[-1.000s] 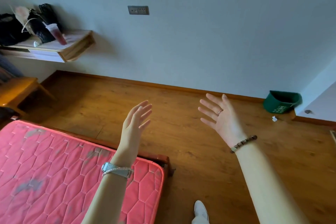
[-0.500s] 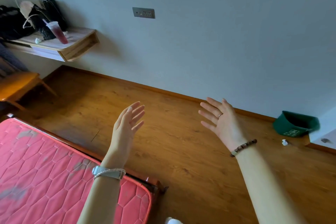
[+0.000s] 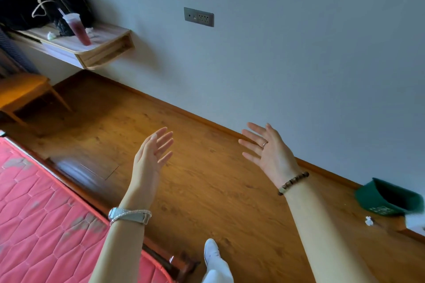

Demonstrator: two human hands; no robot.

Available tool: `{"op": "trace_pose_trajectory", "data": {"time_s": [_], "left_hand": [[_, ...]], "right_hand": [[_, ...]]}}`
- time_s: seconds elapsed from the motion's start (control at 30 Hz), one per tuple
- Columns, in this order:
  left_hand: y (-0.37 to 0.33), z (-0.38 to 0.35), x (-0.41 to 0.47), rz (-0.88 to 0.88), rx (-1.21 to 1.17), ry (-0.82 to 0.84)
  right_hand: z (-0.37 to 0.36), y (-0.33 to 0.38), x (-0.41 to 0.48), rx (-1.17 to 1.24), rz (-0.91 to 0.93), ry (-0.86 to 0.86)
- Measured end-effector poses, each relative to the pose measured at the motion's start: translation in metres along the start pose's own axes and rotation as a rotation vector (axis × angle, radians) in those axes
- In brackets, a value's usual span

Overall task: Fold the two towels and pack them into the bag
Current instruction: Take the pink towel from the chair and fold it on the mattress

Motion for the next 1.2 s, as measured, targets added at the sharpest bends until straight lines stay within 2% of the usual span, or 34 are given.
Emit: {"op": "trace_pose_trajectory", "data": {"time_s": [0.4, 0.73, 1.07, 1.2], "left_hand": [[-0.047, 0.009, 0.108, -0.066, 0.021, -0.129], [-0.054, 0.077, 0.12, -0.098, 0.015, -0.388], [-0.065, 0.114, 0.181, -0.224, 0.019, -0.476], [-0.07, 0.124, 0.211, -0.24, 0.013, -0.572]], "right_hand": [[-0.064, 0.042, 0.128, -0.099, -0.046, 0.124], [-0.148, 0.039, 0.201, -0.152, -0.114, 0.338], [-0.226, 0.054, 0.297, -0.242, -0.141, 0.565], [-0.254, 0.065, 0.342, -0.271, -0.15, 0.642]]}}
Point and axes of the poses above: each hand's wrist, its own x-axis towards the middle knuckle, its own z-axis out of the back of the hand, y = z × x, the point moved 7 cm from there along x, towards the middle knuckle
